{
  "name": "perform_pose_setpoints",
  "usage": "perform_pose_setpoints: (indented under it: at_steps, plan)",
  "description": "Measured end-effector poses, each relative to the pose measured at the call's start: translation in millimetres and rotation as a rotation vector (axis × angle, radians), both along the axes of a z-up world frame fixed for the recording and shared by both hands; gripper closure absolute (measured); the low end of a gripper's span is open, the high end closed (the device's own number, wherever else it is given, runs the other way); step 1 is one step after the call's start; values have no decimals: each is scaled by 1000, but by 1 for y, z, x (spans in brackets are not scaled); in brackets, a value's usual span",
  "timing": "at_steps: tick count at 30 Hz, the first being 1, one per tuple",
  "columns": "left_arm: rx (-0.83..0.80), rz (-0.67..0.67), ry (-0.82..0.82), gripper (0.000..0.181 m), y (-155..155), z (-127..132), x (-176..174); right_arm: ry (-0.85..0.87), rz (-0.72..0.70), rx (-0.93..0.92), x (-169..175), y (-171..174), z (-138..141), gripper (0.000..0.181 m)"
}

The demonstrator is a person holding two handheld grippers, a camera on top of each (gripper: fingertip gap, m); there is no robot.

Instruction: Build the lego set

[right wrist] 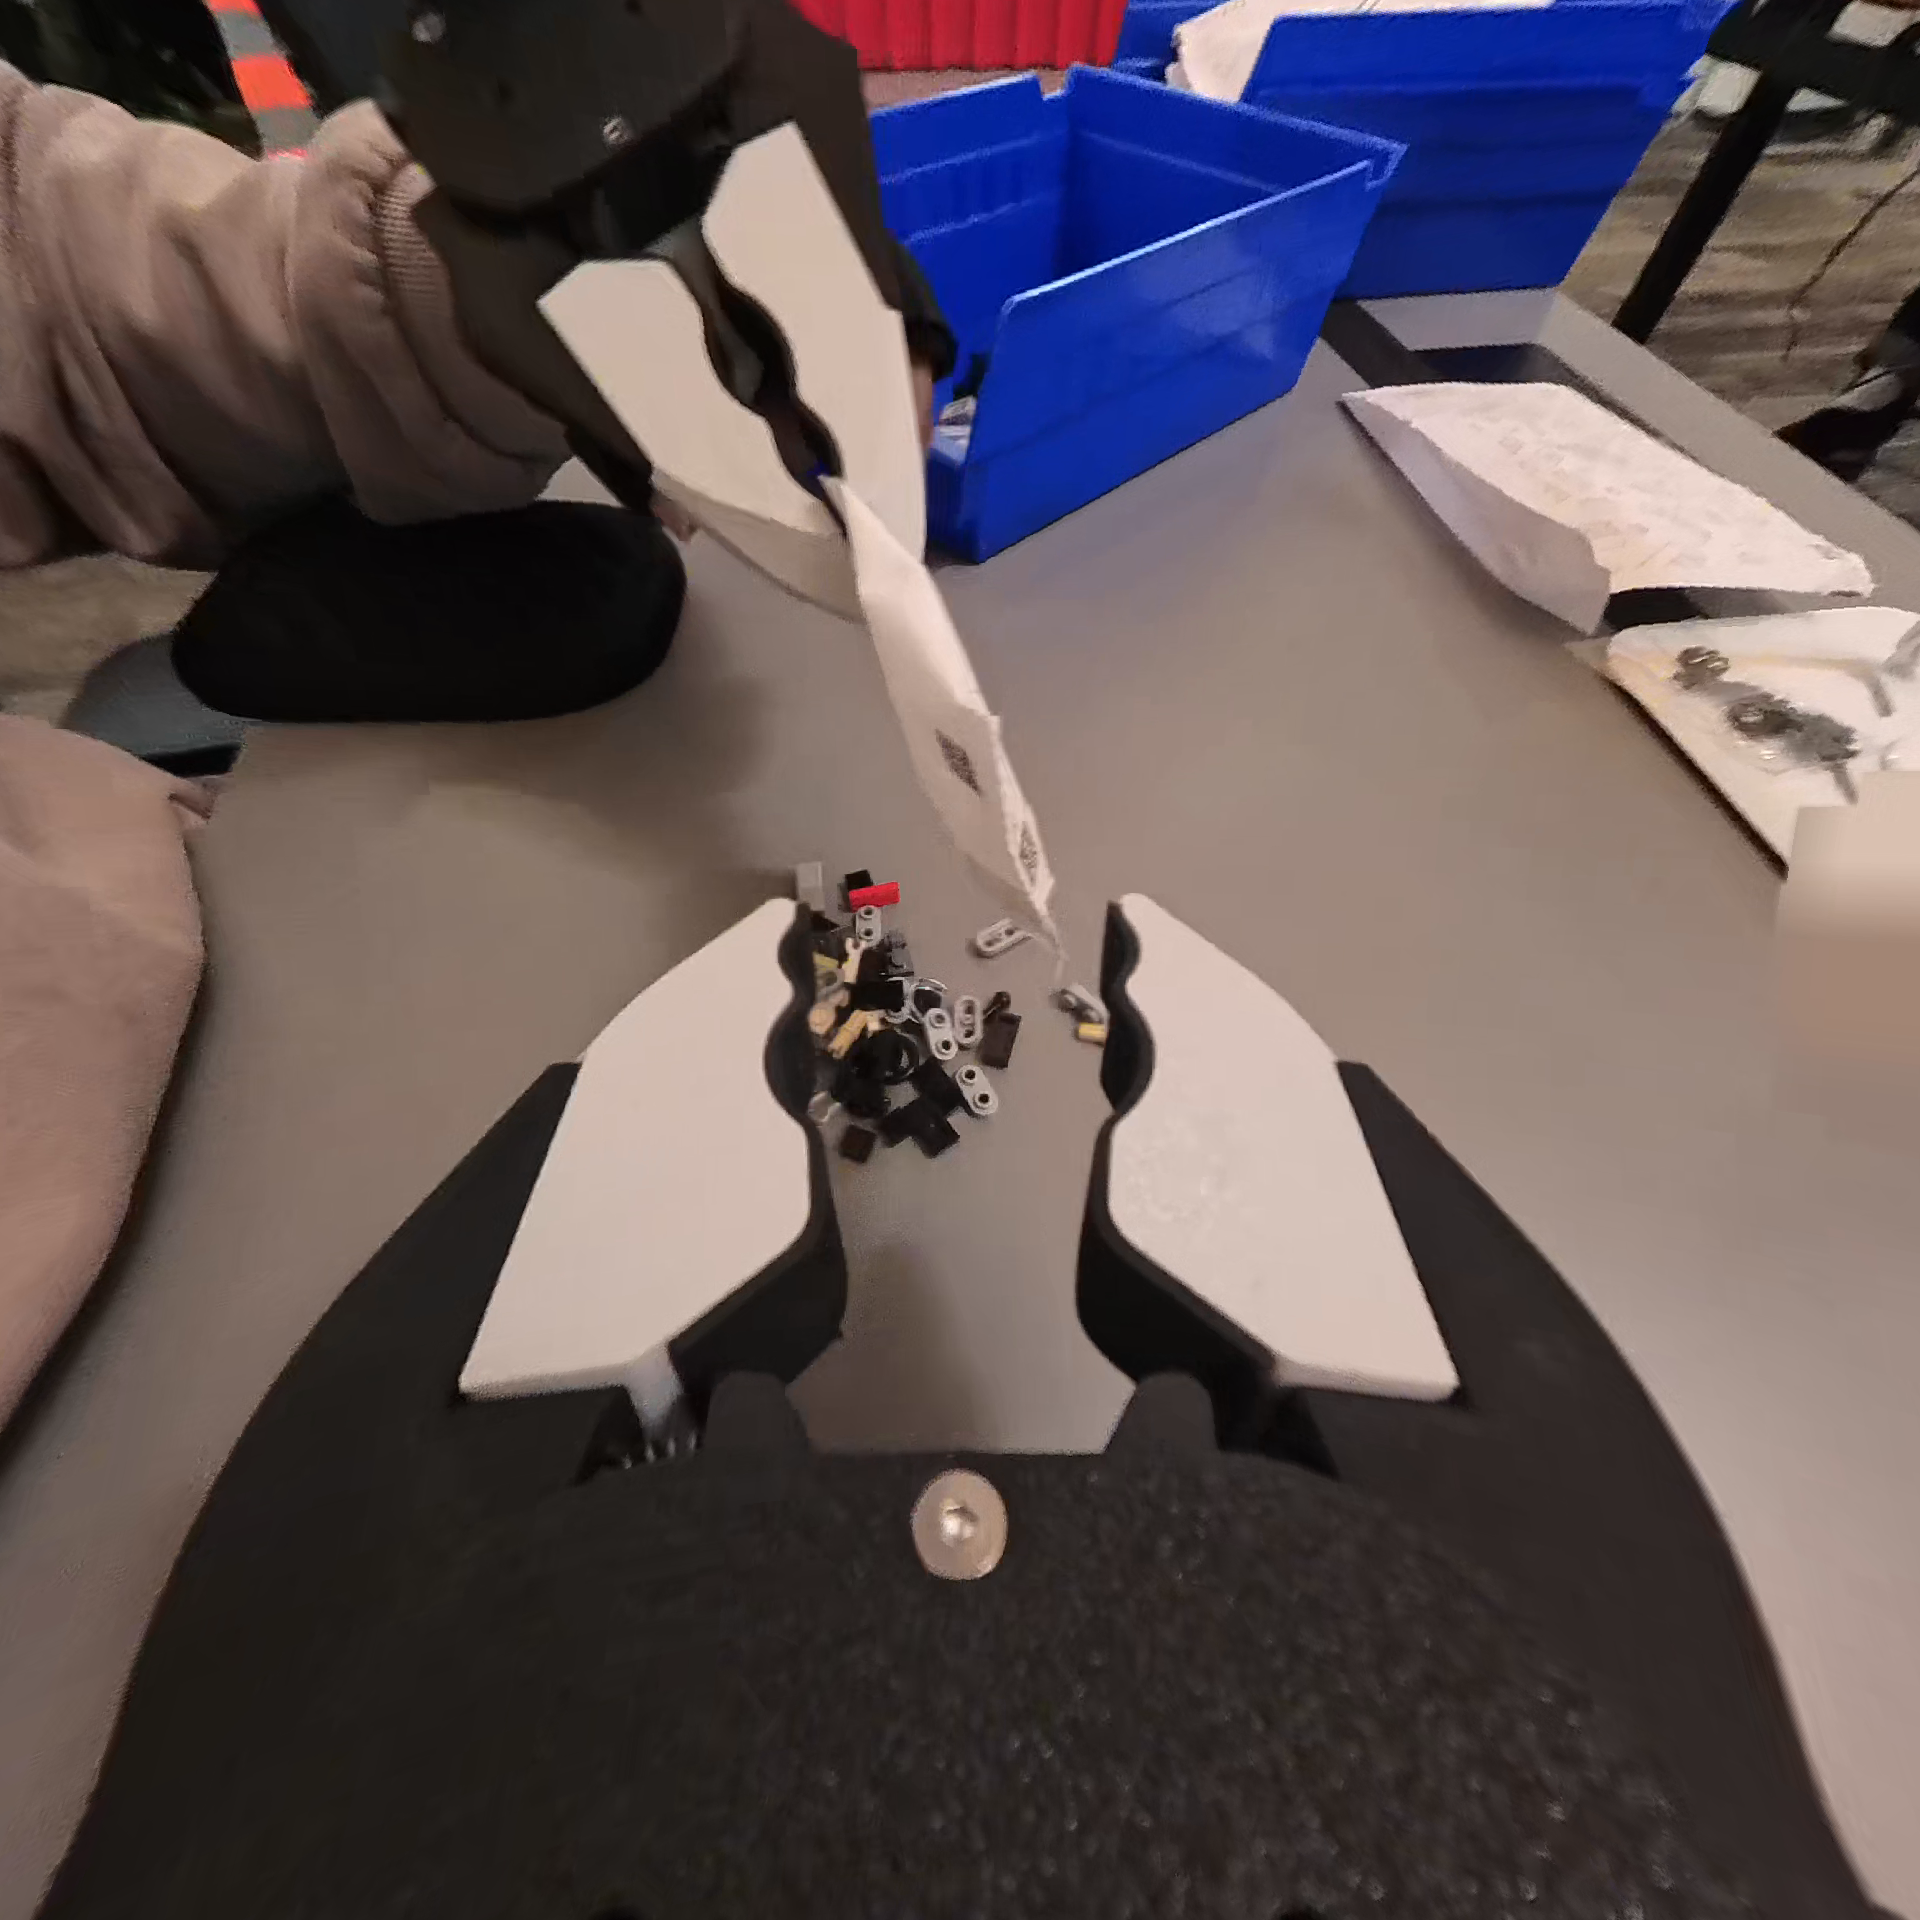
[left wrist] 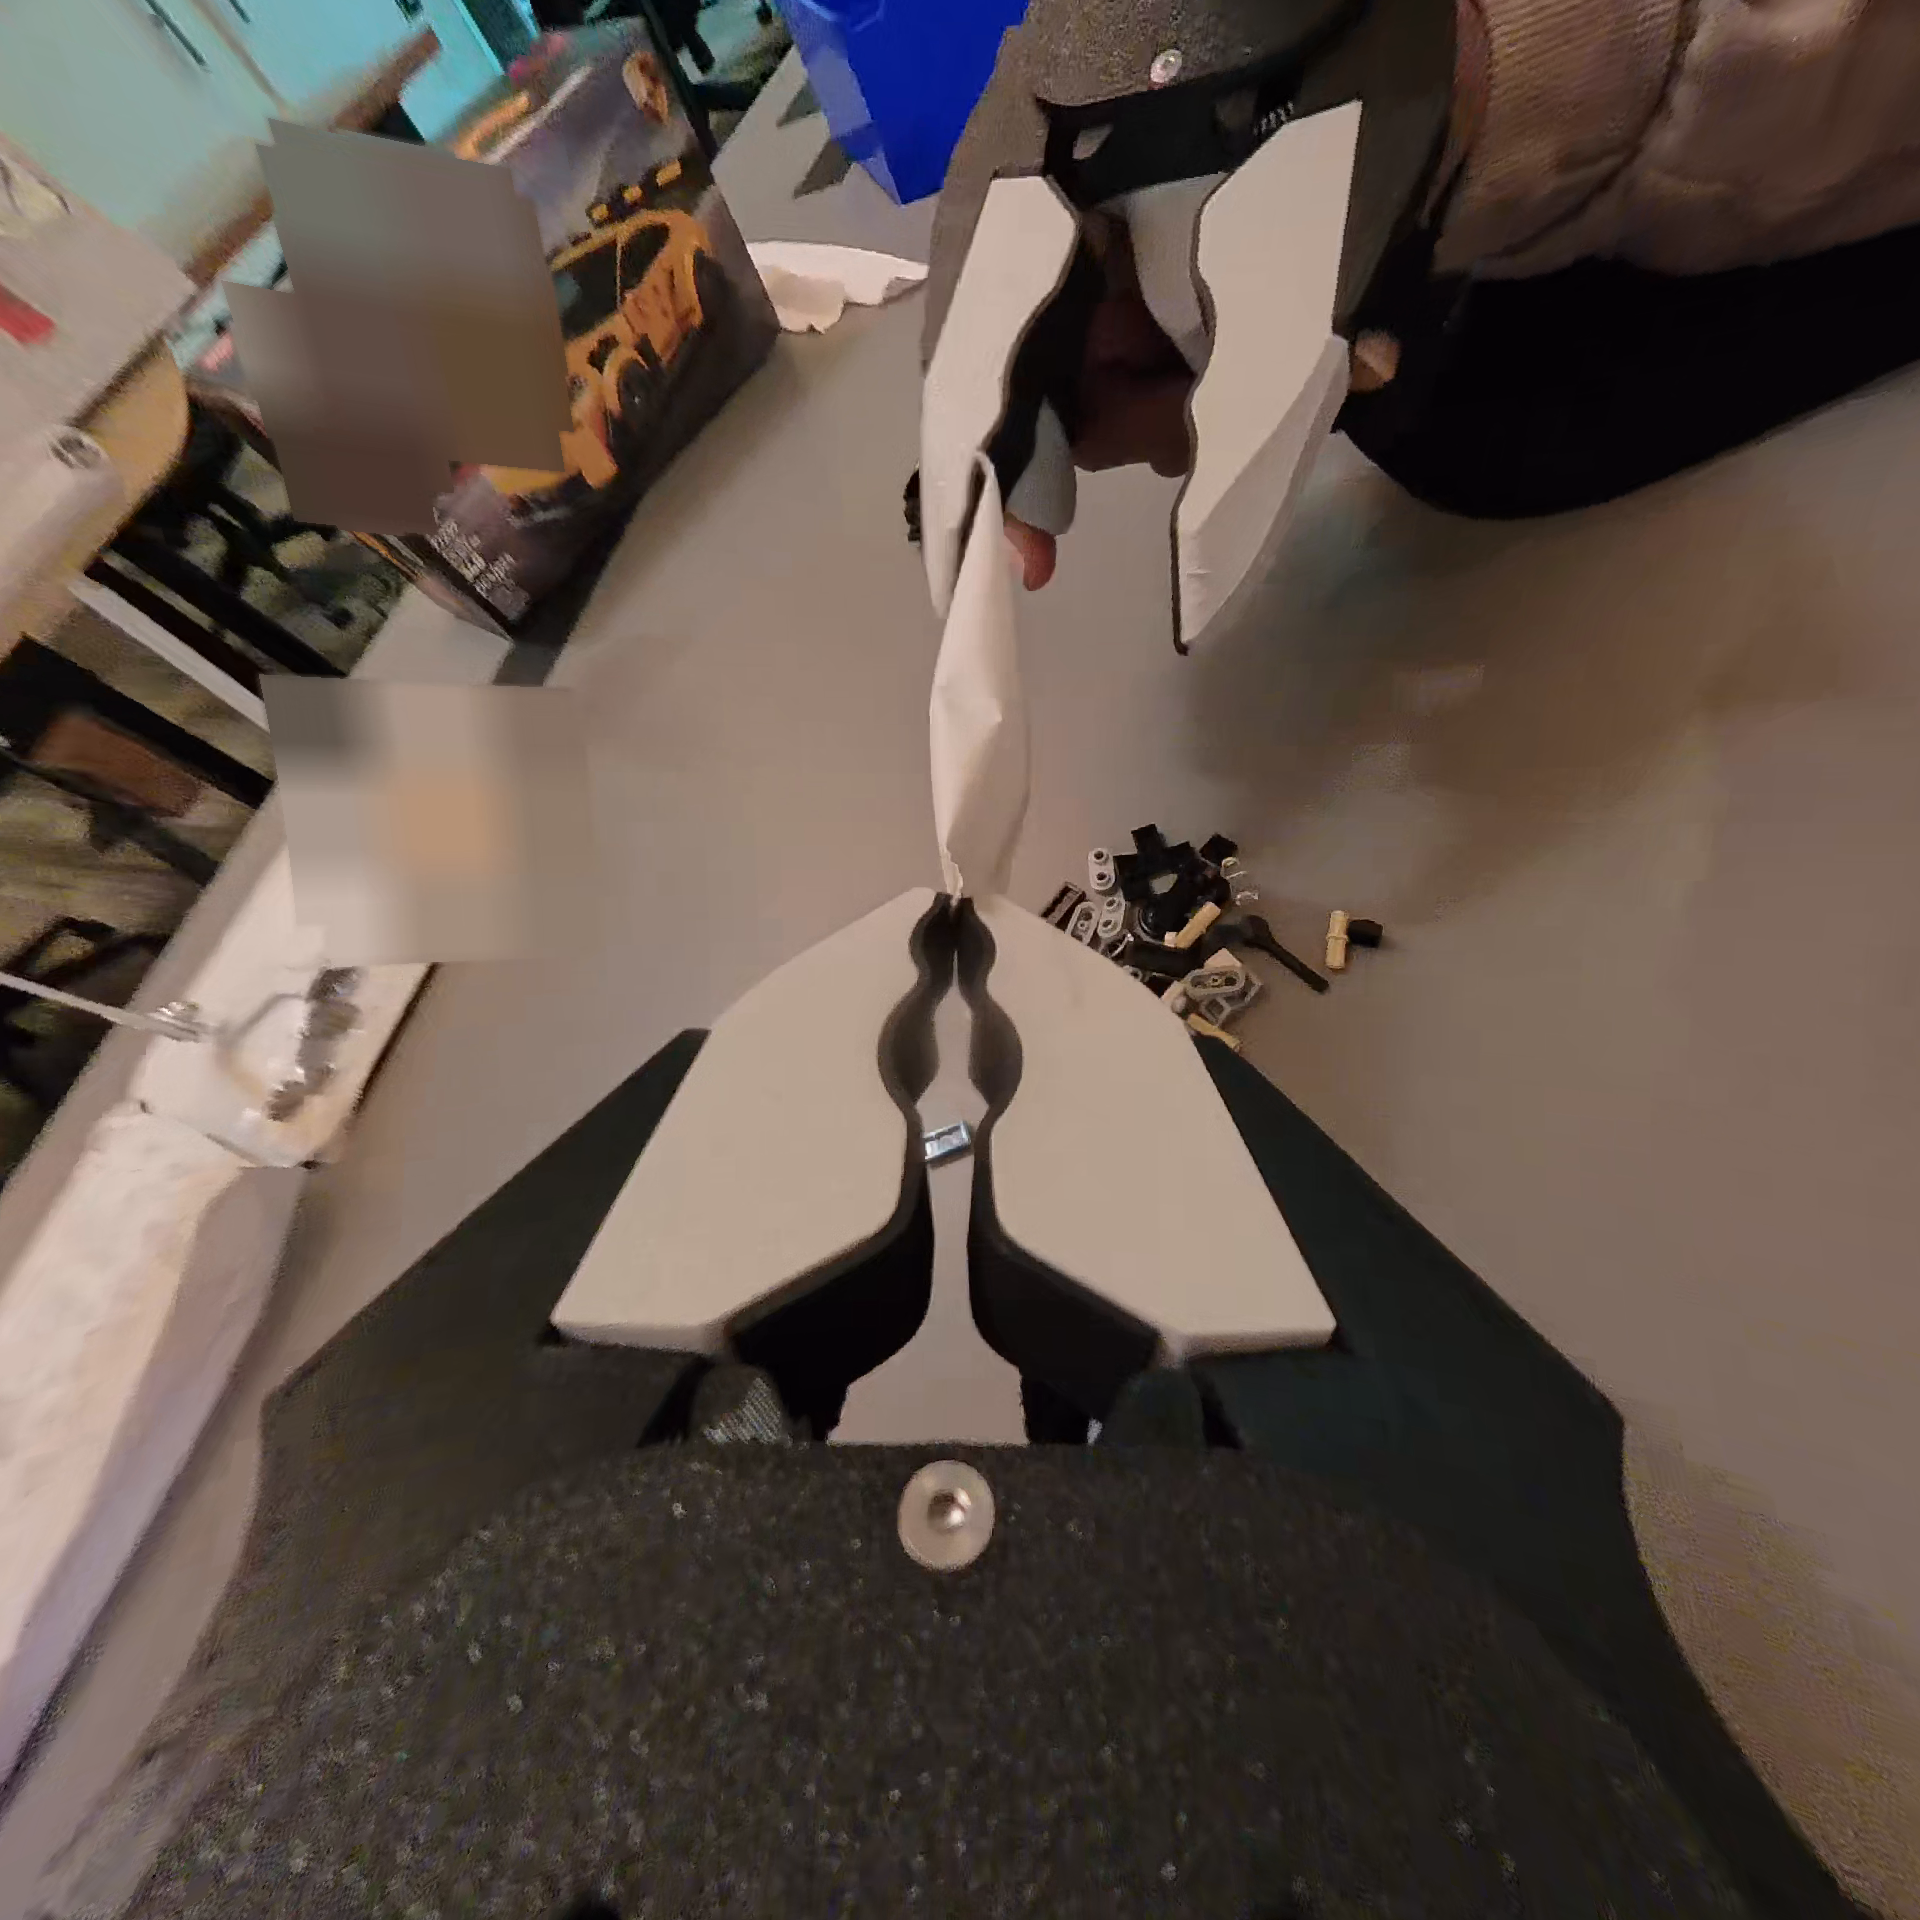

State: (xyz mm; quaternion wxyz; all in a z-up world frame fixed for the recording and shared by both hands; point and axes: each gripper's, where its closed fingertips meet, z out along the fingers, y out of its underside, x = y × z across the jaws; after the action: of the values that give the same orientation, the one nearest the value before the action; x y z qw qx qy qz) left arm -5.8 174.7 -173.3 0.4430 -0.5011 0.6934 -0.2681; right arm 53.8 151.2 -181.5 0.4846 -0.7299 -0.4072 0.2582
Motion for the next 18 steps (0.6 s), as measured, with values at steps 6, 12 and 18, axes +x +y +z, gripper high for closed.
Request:
perform_pose_setpoints:
  at_steps: [6, 12, 18]
  plan:
    - [120, -87, 2, 181, -29, -5, 6, -197, 42, 255, -17, -12, 5, 130]
    - [77, -106, -14, 179, -39, -1, -1, -334, 116, 504, -31, -27, 14, 181]
    - [-665, -165, -62, 137, -50, 14, -20, -562, 59, 847, -23, -28, 29, 181]
